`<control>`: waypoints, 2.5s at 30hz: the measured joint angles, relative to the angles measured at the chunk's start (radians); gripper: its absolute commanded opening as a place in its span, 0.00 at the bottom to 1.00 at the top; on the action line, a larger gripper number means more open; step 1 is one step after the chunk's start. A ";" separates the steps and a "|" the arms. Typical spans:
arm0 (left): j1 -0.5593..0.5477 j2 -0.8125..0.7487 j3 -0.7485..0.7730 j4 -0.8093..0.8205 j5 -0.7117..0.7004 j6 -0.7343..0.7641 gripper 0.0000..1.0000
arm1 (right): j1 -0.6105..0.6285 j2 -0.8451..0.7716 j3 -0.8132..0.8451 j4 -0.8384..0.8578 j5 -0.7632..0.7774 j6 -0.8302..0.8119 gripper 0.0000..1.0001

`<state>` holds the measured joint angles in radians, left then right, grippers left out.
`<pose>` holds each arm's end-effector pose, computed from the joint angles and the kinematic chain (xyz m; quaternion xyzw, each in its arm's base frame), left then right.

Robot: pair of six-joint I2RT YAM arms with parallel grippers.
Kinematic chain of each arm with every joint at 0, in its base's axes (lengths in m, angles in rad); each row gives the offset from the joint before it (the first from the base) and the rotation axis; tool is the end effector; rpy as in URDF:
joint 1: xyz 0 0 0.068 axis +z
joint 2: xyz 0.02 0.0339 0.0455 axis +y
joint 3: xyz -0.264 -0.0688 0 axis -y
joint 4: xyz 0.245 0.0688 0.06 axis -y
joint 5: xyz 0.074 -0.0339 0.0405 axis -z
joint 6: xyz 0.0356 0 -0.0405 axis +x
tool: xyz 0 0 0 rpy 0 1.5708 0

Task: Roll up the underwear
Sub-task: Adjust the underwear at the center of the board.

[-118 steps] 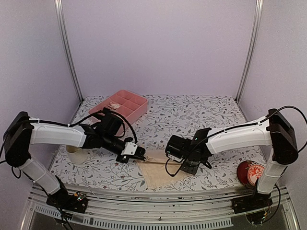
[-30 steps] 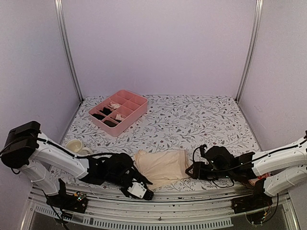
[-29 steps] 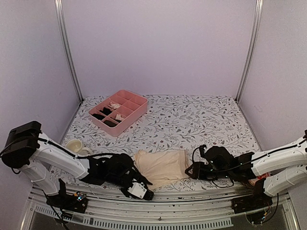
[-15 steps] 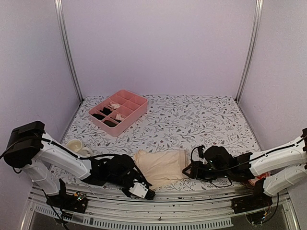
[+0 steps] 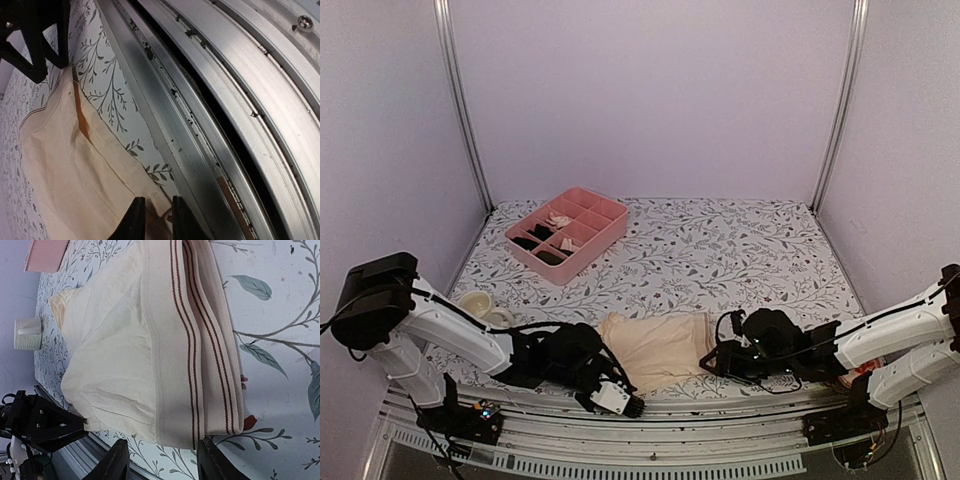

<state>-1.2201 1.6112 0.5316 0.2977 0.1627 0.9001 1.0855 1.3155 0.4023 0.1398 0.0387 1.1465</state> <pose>0.0896 -0.2617 0.1127 0.8180 0.4225 -0.1351 0.3662 0.1080 0.2019 0.1352 0.0356 0.9207 0.3409 0.1865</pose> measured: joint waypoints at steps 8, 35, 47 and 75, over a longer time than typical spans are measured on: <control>-0.001 0.009 0.003 0.002 -0.010 -0.004 0.06 | 0.000 0.017 -0.008 0.011 -0.015 0.010 0.47; -0.002 0.013 0.004 0.001 -0.012 -0.010 0.00 | 0.021 0.032 -0.051 0.092 -0.014 0.067 0.46; -0.002 0.013 0.005 -0.004 0.005 -0.010 0.00 | 0.020 0.055 -0.093 0.185 0.017 0.123 0.22; -0.002 -0.001 0.007 -0.042 0.030 0.014 0.00 | 0.008 -0.099 -0.080 -0.015 0.151 0.087 0.03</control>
<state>-1.2217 1.6100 0.5385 0.2562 0.1928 0.9138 1.0939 1.2167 0.3225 0.1249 0.1902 1.2339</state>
